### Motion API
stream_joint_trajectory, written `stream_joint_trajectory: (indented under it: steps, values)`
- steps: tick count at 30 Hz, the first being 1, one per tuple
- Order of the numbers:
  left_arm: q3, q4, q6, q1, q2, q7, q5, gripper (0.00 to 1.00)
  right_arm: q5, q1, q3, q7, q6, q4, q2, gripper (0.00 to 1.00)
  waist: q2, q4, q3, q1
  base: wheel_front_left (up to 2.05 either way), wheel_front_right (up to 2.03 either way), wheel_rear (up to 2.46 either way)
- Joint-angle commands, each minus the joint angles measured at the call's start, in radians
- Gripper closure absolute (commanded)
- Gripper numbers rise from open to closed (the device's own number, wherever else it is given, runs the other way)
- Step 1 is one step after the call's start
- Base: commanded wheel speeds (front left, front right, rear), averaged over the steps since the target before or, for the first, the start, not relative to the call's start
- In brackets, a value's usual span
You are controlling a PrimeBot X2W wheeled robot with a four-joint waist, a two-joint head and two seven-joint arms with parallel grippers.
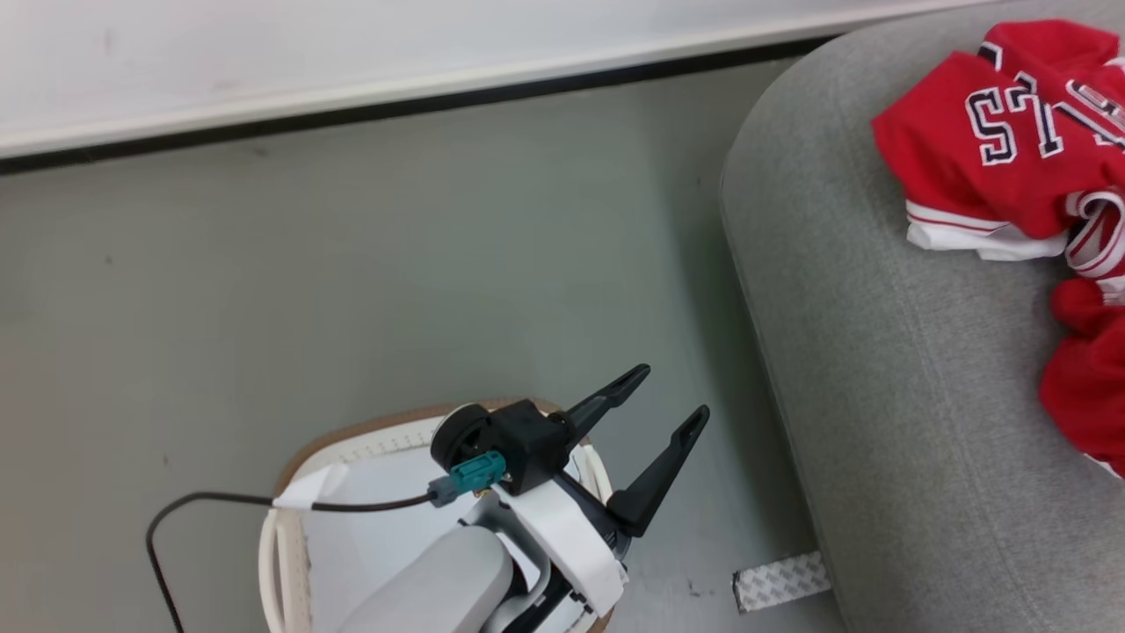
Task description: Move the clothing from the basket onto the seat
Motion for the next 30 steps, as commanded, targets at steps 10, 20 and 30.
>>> stream_joint_trajectory:
  steps: [10,20,30]
  values:
    - [0.039,0.033,0.003,0.096,-0.019,-0.014,-0.037,0.00,0.012,0.008,0.114,0.154,-0.002,-0.057,-0.066,0.00,0.0000,-0.024,-0.215,-0.0001,0.00,0.00,0.00]
    - [0.160,-0.015,0.027,0.218,-0.016,-0.014,-0.032,0.00,-0.037,0.056,0.099,0.044,-0.002,-0.405,-0.149,0.00,0.0000,0.022,-0.372,-0.0001,0.00,0.00,0.00]
    - [0.379,-0.109,0.047,0.292,0.039,-0.014,-0.055,0.00,-0.116,0.247,-0.066,-0.202,-0.002,-0.607,-0.047,0.00,0.0000,0.153,-0.416,-0.0001,0.00,0.00,0.00]
